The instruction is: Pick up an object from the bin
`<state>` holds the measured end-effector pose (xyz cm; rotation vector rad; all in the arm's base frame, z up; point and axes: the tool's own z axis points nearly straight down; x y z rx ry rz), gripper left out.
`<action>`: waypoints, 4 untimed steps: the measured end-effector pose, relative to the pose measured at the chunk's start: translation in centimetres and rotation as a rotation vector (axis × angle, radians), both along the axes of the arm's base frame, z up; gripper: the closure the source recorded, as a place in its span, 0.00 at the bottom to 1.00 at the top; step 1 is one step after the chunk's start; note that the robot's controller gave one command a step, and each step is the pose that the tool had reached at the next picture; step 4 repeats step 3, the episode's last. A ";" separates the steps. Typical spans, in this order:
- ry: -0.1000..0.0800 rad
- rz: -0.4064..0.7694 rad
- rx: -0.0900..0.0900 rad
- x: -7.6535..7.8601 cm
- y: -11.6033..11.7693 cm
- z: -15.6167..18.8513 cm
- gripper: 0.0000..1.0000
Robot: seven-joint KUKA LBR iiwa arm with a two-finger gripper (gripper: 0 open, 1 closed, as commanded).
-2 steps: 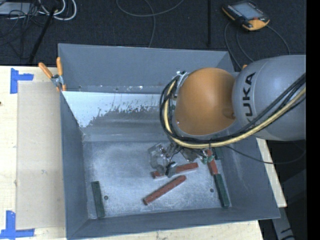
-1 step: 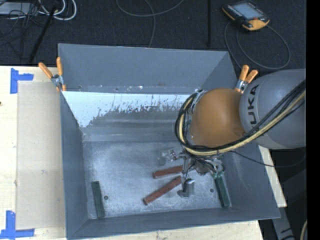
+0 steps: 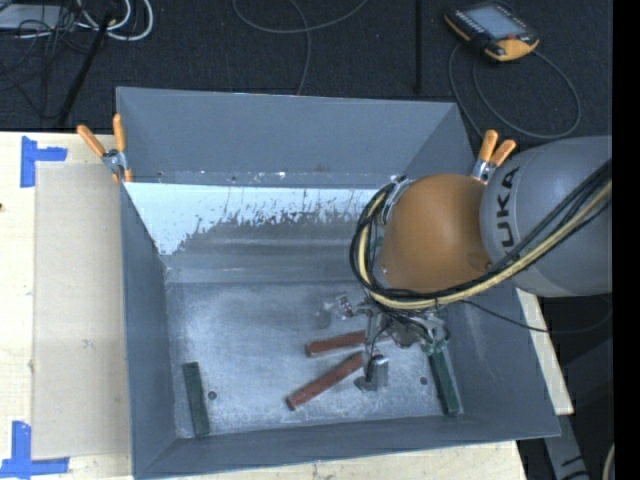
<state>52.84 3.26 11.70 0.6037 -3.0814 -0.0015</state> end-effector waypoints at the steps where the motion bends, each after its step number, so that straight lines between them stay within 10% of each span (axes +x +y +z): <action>1: 0.001 0.067 0.000 -1.3 0.0 -4.6 1.00; 2: 0.001 0.066 0.000 -1.3 0.0 -4.6 1.00; 3: -0.003 0.025 0.000 2.4 -3.2 9.0 1.00; 4: -0.003 0.025 0.000 2.4 -3.2 9.0 1.00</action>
Offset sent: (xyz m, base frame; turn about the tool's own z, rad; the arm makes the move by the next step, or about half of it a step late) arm 0.0000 0.0000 0.0000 0.0000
